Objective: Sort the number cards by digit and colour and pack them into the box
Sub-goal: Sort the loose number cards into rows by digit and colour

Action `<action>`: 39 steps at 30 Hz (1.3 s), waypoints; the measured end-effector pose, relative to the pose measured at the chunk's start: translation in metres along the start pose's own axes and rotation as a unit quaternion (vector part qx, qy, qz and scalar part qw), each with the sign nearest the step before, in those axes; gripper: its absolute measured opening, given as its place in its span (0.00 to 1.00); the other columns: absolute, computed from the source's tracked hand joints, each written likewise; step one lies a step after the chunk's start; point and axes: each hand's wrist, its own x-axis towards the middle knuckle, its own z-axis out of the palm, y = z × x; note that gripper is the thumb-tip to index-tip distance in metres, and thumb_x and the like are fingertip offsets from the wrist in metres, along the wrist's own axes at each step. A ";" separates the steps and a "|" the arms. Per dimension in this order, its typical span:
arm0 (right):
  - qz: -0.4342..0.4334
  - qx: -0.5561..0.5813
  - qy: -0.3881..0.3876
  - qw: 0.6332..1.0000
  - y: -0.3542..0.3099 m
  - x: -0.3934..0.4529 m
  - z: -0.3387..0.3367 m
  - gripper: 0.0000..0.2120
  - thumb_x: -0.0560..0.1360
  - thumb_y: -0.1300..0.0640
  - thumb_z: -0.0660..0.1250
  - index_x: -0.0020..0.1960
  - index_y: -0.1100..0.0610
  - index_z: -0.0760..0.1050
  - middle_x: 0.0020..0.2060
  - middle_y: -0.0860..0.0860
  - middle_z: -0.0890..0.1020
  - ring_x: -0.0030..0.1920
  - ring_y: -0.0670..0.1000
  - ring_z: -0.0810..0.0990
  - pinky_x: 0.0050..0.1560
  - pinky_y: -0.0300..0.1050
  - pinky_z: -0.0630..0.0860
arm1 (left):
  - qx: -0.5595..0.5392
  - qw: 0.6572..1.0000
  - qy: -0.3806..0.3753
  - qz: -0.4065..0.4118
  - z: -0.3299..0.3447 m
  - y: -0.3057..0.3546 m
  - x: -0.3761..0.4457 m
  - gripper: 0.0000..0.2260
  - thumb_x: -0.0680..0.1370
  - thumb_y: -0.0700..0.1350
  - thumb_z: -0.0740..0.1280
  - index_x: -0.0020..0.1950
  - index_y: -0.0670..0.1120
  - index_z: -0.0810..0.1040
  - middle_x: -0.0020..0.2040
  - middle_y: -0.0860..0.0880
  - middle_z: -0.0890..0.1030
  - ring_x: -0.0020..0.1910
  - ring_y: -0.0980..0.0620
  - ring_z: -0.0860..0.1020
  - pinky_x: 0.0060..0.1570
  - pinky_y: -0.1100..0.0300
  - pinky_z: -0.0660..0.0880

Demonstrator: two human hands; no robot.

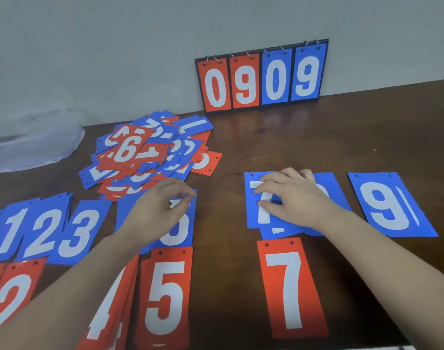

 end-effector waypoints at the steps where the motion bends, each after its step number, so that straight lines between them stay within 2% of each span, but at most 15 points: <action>1: 0.005 0.004 -0.002 1.000 -0.003 0.002 -0.001 0.15 0.80 0.38 0.61 0.65 0.35 0.75 0.68 0.36 0.72 0.68 0.46 0.65 0.63 0.49 0.56 | 0.005 1.000 0.003 -0.003 -0.003 -0.004 0.000 0.06 0.81 0.46 0.66 0.50 0.58 0.81 0.52 0.62 0.79 0.55 0.61 0.77 0.48 0.64 0.73; 4: 0.016 0.034 -0.005 0.999 -0.015 0.011 -0.002 0.15 0.79 0.40 0.63 0.65 0.37 0.75 0.66 0.35 0.72 0.67 0.45 0.65 0.65 0.50 0.58 | 0.033 0.999 0.011 -0.020 -0.019 -0.022 0.002 0.06 0.81 0.46 0.66 0.52 0.56 0.81 0.51 0.60 0.78 0.51 0.61 0.77 0.47 0.61 0.75; 8: 0.016 0.090 -0.003 0.996 -0.041 0.036 0.001 0.13 0.80 0.43 0.65 0.64 0.39 0.76 0.65 0.36 0.73 0.67 0.45 0.66 0.66 0.50 0.61 | 0.042 0.995 0.040 -0.077 -0.049 -0.052 0.006 0.07 0.82 0.46 0.65 0.54 0.56 0.81 0.54 0.59 0.78 0.52 0.60 0.77 0.49 0.58 0.76; 11: 0.003 0.110 -0.003 0.994 -0.065 0.061 0.007 0.12 0.80 0.45 0.65 0.62 0.40 0.77 0.63 0.37 0.75 0.65 0.45 0.68 0.61 0.48 0.61 | 0.056 0.990 0.059 -0.117 -0.072 -0.076 0.006 0.06 0.82 0.48 0.64 0.55 0.59 0.79 0.53 0.60 0.76 0.48 0.58 0.77 0.42 0.61 0.72; 13: -0.003 0.121 -0.001 0.993 -0.082 0.078 0.011 0.11 0.80 0.46 0.65 0.62 0.40 0.77 0.62 0.38 0.76 0.64 0.46 0.68 0.60 0.48 0.61 | 0.061 0.987 0.066 -0.132 -0.085 -0.091 0.006 0.07 0.82 0.48 0.64 0.54 0.61 0.76 0.52 0.61 0.75 0.47 0.59 0.77 0.40 0.62 0.72; 16: -0.015 0.121 -0.006 0.992 -0.103 0.103 0.016 0.11 0.81 0.47 0.65 0.62 0.41 0.77 0.63 0.39 0.77 0.65 0.46 0.69 0.63 0.49 0.65 | 0.066 0.984 0.079 -0.146 -0.100 -0.112 0.009 0.08 0.82 0.46 0.64 0.55 0.60 0.77 0.52 0.60 0.75 0.49 0.57 0.76 0.44 0.59 0.72; 20: -0.021 0.138 0.006 0.990 -0.123 0.128 0.020 0.10 0.81 0.50 0.66 0.61 0.44 0.78 0.61 0.39 0.78 0.65 0.44 0.71 0.67 0.48 0.67 | 0.066 0.984 0.082 -0.141 -0.112 -0.143 0.020 0.12 0.81 0.45 0.66 0.64 0.54 0.78 0.59 0.56 0.76 0.56 0.56 0.74 0.51 0.60 0.70; 22: -0.028 0.149 0.028 0.988 -0.131 0.139 0.025 0.09 0.80 0.54 0.66 0.59 0.47 0.80 0.56 0.39 0.79 0.58 0.42 0.73 0.63 0.42 0.68 | 0.067 0.984 0.077 -0.149 -0.115 -0.156 0.029 0.14 0.80 0.48 0.67 0.66 0.54 0.77 0.63 0.54 0.76 0.62 0.53 0.74 0.56 0.58 0.72; 24: -0.025 0.155 0.043 0.987 -0.136 0.148 0.028 0.08 0.80 0.55 0.67 0.57 0.48 0.81 0.51 0.39 0.78 0.52 0.40 0.72 0.56 0.33 0.68 | 0.078 0.982 0.075 -0.153 -0.114 -0.161 0.041 0.17 0.80 0.51 0.67 0.69 0.53 0.75 0.67 0.51 0.75 0.68 0.48 0.71 0.63 0.52 0.72; 26: -0.020 0.154 0.041 0.987 -0.141 0.159 0.030 0.08 0.80 0.55 0.66 0.58 0.48 0.80 0.49 0.39 0.78 0.52 0.41 0.72 0.51 0.29 0.67 | 0.098 0.981 0.076 -0.150 -0.112 -0.161 0.056 0.20 0.80 0.55 0.66 0.71 0.52 0.73 0.71 0.50 0.73 0.71 0.47 0.68 0.67 0.50 0.68; 28: -0.025 0.143 0.036 0.989 -0.145 0.172 0.033 0.10 0.80 0.55 0.66 0.61 0.47 0.80 0.54 0.40 0.79 0.55 0.44 0.73 0.55 0.35 0.70 | 0.108 0.980 0.081 -0.149 -0.109 -0.159 0.070 0.24 0.80 0.59 0.66 0.73 0.52 0.71 0.73 0.50 0.71 0.73 0.46 0.65 0.70 0.48 0.65; 31: -0.039 0.107 0.043 0.993 -0.153 0.191 0.035 0.17 0.80 0.54 0.65 0.68 0.47 0.76 0.62 0.44 0.79 0.62 0.49 0.72 0.63 0.45 0.69 | 0.119 0.975 0.075 -0.170 -0.101 -0.164 0.085 0.33 0.77 0.66 0.66 0.76 0.52 0.66 0.76 0.50 0.68 0.75 0.45 0.63 0.73 0.45 0.61; 34: -0.052 0.051 0.071 0.995 -0.161 0.212 0.041 0.19 0.80 0.50 0.65 0.71 0.48 0.74 0.61 0.48 0.79 0.62 0.53 0.72 0.63 0.50 0.69 | 0.130 0.969 0.056 -0.201 -0.092 -0.175 0.090 0.37 0.74 0.70 0.65 0.78 0.54 0.63 0.77 0.51 0.66 0.77 0.45 0.61 0.75 0.41 0.58; 39: -0.063 -0.039 0.075 0.994 -0.166 0.234 0.056 0.21 0.82 0.41 0.60 0.71 0.46 0.75 0.59 0.49 0.76 0.61 0.53 0.71 0.62 0.52 0.68 | 0.118 0.971 0.095 -0.188 -0.085 -0.183 0.088 0.37 0.74 0.69 0.66 0.78 0.55 0.63 0.79 0.51 0.61 0.78 0.45 0.58 0.75 0.43 0.57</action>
